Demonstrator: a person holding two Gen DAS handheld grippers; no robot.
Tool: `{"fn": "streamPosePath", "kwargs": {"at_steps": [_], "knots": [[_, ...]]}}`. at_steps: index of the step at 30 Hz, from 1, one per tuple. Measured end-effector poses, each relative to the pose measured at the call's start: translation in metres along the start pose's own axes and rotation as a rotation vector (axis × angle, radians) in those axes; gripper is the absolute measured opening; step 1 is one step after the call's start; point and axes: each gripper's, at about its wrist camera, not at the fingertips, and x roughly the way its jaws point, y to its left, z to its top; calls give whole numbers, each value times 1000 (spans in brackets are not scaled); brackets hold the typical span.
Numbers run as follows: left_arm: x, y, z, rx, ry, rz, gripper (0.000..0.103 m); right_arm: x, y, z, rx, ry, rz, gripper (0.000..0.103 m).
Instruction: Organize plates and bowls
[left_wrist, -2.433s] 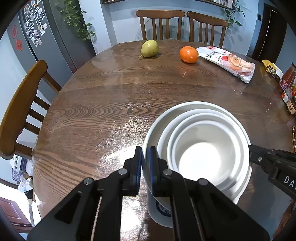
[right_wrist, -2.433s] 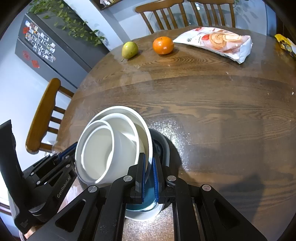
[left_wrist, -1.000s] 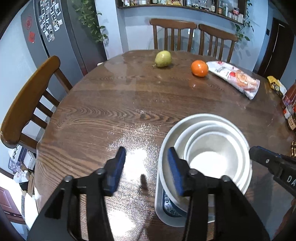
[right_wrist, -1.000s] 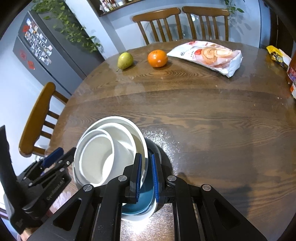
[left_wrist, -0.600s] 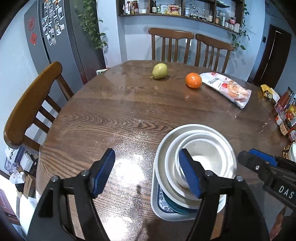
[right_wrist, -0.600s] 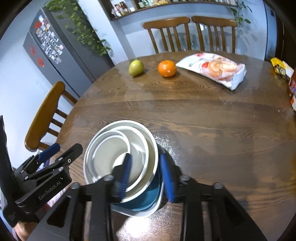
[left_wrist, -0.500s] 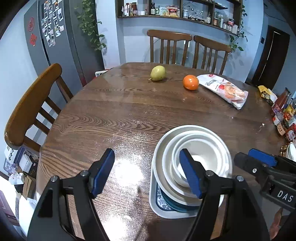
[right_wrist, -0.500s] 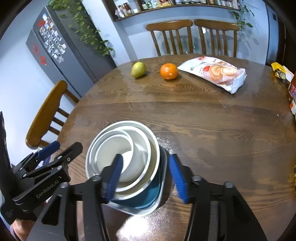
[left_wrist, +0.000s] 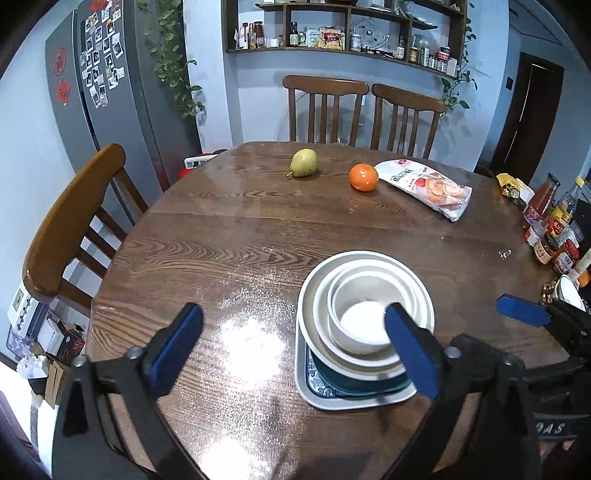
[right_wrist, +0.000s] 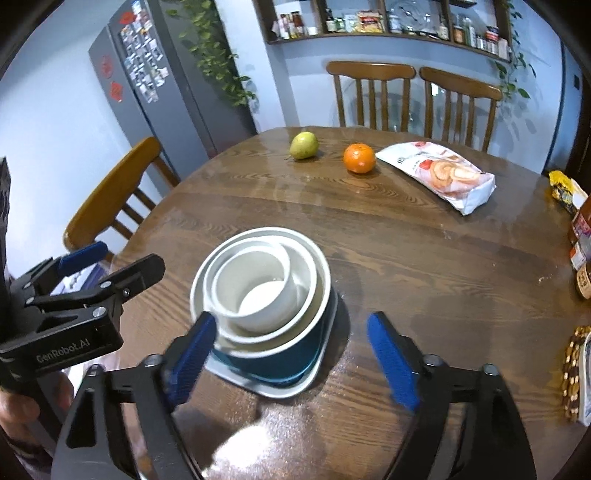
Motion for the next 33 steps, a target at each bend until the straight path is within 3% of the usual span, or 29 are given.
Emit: {"fn": "streamPosePath", "kwargs": {"at_steps": [10, 18, 33], "knots": [[-17, -1, -7, 38, 12, 5, 102, -12, 11, -8, -79, -34, -32, 103], [-20, 0, -17, 71, 44, 9, 102, -18, 14, -17, -81, -21, 21, 103], [-15, 3, -36, 107, 91, 52, 102, -21, 22, -29, -127, -8, -26, 102]]}}
